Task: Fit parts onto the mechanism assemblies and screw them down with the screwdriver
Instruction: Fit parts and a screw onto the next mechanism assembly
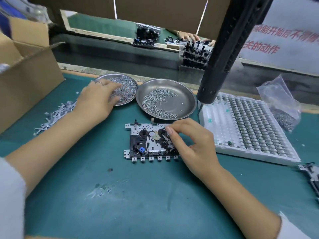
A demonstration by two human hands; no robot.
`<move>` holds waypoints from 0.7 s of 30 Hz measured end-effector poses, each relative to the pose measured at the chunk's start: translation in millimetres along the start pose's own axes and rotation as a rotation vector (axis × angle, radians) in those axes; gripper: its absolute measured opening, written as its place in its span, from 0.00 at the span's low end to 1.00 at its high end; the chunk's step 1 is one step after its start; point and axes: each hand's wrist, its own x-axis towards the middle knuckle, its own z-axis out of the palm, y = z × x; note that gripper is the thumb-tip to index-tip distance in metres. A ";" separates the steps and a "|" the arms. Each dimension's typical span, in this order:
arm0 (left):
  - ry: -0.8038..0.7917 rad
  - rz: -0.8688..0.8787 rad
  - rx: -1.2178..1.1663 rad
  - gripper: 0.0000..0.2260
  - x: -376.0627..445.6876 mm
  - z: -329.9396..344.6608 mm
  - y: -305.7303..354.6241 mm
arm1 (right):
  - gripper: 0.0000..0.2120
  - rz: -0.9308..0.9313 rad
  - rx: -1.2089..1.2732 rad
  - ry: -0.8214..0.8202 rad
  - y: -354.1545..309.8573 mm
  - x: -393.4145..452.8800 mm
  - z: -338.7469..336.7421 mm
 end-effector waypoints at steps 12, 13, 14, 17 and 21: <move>0.193 -0.005 0.086 0.07 6.0 5.1 10.7 | 0.06 -0.018 -0.013 -0.020 3.4 -1.0 0.3; 0.209 0.009 0.068 0.07 5.7 5.0 10.7 | 0.06 -0.015 -0.011 -0.022 2.9 -0.9 0.0; 0.222 0.015 0.048 0.07 5.5 5.2 10.7 | 0.06 -0.012 -0.008 -0.024 2.3 -0.8 -0.2; 0.243 0.016 0.015 0.08 5.0 6.6 11.0 | 0.06 -0.003 -0.006 -0.031 0.4 -0.7 -0.8; 0.265 0.013 0.017 0.10 3.4 10.0 10.5 | 0.06 -0.006 -0.022 -0.029 -1.1 -0.4 -1.0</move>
